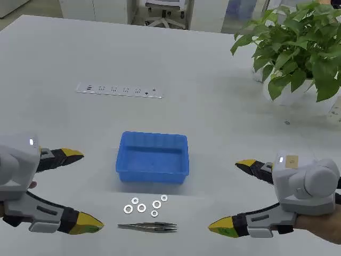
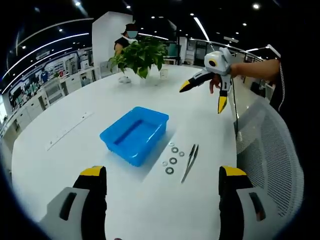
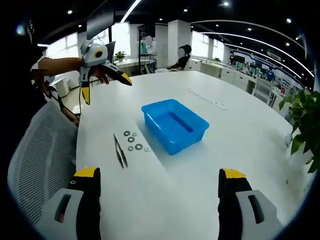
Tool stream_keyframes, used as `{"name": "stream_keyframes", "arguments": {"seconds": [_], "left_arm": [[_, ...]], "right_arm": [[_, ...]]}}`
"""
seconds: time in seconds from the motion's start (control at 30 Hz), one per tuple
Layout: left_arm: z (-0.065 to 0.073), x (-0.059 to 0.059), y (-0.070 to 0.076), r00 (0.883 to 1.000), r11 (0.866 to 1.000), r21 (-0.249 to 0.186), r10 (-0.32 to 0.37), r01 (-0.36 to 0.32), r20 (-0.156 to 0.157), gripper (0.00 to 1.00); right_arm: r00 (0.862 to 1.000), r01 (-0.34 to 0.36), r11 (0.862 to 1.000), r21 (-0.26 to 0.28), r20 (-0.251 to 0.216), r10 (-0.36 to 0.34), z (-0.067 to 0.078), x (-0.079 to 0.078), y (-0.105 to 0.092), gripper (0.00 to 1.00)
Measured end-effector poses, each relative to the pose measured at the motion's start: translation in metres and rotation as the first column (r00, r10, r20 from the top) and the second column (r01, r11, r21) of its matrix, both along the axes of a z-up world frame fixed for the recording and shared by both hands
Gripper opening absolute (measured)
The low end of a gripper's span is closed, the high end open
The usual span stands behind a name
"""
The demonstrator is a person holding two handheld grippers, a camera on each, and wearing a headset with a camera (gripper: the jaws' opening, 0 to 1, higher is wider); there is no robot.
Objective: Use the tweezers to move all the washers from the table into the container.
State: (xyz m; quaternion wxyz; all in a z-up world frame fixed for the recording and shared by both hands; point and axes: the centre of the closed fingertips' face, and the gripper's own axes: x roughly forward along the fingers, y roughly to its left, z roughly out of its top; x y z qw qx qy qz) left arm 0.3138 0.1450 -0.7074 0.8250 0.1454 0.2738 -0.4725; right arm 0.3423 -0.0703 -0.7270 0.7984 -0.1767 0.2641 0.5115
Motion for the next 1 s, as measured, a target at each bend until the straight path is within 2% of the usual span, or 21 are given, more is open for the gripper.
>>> {"name": "stream_keyframes", "arguments": {"seconds": [1.0], "left_arm": [[-0.0021, 0.0008, -0.0014, 1.0, 1.0, 0.01, -0.006, 0.006, 0.004, 0.98]], "right_arm": [[1.0, -0.005, 1.0, -0.007, 0.008, 0.005, -0.0012, 0.0006, -0.0017, 0.98]]}}
